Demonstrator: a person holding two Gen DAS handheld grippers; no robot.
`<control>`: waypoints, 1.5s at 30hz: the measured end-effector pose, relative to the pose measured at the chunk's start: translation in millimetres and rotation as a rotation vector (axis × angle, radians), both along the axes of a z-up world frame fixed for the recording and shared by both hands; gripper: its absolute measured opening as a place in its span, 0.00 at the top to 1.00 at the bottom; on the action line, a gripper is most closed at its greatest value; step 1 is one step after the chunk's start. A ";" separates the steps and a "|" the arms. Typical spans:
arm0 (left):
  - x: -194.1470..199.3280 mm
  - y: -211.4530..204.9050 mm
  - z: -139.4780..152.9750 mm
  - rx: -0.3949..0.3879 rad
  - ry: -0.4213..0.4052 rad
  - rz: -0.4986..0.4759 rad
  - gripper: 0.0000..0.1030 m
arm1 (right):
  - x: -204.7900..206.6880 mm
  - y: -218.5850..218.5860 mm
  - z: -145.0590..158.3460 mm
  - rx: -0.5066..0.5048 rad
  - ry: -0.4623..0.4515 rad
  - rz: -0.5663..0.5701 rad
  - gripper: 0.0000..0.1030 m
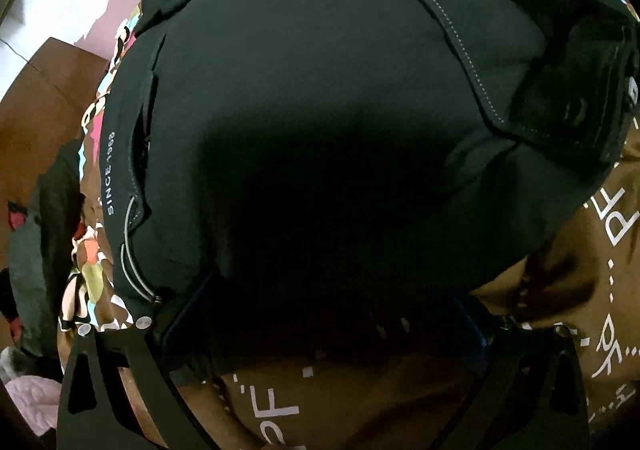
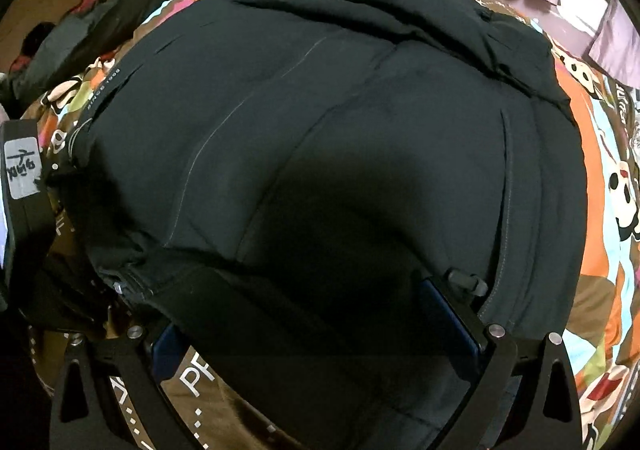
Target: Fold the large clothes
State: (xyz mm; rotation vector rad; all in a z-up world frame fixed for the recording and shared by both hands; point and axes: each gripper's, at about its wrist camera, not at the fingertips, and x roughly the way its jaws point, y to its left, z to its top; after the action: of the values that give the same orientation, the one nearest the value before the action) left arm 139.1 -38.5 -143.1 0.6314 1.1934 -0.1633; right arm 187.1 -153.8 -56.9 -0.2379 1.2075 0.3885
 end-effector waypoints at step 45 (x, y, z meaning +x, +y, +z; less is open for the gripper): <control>-7.0 5.9 81.6 -0.072 -0.349 0.040 0.58 | 53.8 -7.5 68.5 0.079 -0.099 -0.090 0.00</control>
State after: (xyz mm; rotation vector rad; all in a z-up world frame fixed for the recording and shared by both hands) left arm 132.2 -32.6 -61.5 0.5466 0.8585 -0.0580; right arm 240.8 -161.3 11.6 -0.1327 1.0989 0.3418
